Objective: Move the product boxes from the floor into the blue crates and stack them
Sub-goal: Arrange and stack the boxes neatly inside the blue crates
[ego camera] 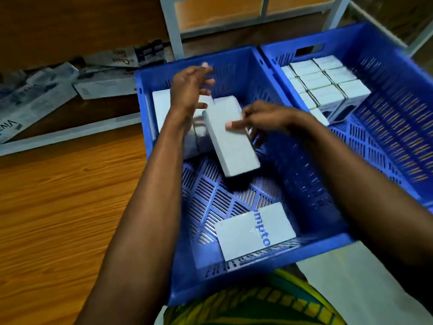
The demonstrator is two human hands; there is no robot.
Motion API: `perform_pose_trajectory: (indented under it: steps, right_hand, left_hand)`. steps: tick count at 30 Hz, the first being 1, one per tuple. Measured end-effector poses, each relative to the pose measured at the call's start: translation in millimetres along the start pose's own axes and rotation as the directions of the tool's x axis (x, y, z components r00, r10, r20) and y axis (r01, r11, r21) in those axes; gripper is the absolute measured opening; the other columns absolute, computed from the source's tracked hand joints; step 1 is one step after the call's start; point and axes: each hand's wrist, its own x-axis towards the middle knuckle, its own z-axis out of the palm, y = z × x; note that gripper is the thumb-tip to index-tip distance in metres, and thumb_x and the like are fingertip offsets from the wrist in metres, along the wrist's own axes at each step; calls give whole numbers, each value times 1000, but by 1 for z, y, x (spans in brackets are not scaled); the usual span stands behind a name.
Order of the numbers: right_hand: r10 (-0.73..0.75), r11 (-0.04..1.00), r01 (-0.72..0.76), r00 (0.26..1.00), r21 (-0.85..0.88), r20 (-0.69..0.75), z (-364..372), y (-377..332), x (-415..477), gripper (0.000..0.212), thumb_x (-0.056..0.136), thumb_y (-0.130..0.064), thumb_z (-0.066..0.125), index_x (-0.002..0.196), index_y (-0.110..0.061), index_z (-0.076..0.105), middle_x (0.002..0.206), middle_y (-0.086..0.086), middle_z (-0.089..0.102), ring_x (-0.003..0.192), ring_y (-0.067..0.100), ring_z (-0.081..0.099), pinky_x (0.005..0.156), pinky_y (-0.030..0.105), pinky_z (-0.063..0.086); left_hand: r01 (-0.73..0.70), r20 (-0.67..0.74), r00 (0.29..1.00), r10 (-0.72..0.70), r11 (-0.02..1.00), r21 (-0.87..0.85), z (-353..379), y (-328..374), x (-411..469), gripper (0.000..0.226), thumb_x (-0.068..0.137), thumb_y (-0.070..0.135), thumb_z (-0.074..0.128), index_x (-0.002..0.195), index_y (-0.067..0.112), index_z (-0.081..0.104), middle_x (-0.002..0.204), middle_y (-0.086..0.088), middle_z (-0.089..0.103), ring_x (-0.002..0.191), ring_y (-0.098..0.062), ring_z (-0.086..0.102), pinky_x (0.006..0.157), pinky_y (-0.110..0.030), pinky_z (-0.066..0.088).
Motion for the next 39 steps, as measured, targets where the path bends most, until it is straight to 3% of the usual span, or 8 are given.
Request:
perform_pose_trajectory:
  steps: [4,9,12,19,25,30,35,39]
  right_hand:
    - [30,961,50,959,273,-283,-6,-2,9,45,98,-49,61,99,-5,70,65,-2,65,56,16,60,46,27,49]
    - [-8,943,95,965,319,-262,-8,-7,1,52,98,-57,55,107,-7,68,81,11,57,63,19,51,49,24,38]
    - [-18,884,129,970,449,-243,2,-9,-1,86,85,-66,64,127,9,58,121,42,56,87,30,49,71,37,42]
    - [-135,776,208,977,595,-165,-2,-18,-7,44,98,-54,59,126,-20,62,111,7,71,82,19,71,66,32,60]
    - [-289,705,443,892,553,-347,16,-19,5,45,101,-18,61,143,-15,46,127,11,63,100,16,71,72,32,63]
    - [-248,626,447,891,639,-381,18,-24,10,57,97,-21,69,144,-18,37,139,16,60,113,32,71,81,41,63]
    - [-254,579,513,852,634,-458,16,-24,17,74,95,-9,70,151,-27,27,137,14,56,107,33,70,72,40,64]
    - [-110,527,590,761,612,-640,-11,-22,15,69,93,-11,73,146,-19,31,114,16,68,71,21,68,64,27,57]
  left_hand:
    - [84,84,993,-81,996,-35,1,-3,-2,32,88,41,74,115,25,70,113,1,73,98,-16,68,75,-39,61]
    - [247,194,955,-224,963,-106,4,-5,0,45,83,34,80,123,17,65,107,-1,74,89,-19,70,70,-31,60]
    - [330,276,922,-271,924,-195,18,-7,2,52,87,35,73,127,4,60,112,-18,75,102,-39,72,90,-52,59]
    - [224,-257,905,-339,894,-387,17,-14,17,30,93,28,64,118,12,61,100,-10,75,91,-30,74,67,-36,60]
    - [246,-245,875,-417,820,-517,25,-15,13,37,97,35,59,128,16,49,108,-12,71,84,-24,71,56,-29,55]
    - [165,-421,811,-407,849,-502,24,-13,18,32,97,44,58,114,23,40,96,-4,61,94,-29,66,86,-46,59]
    - [180,-313,854,-415,801,-571,28,-8,13,34,94,31,67,114,16,43,96,-7,61,87,-25,66,82,-48,62]
    - [252,-98,911,-401,728,-637,0,-1,14,29,80,5,78,105,3,62,100,-15,69,86,-29,68,71,-41,62]
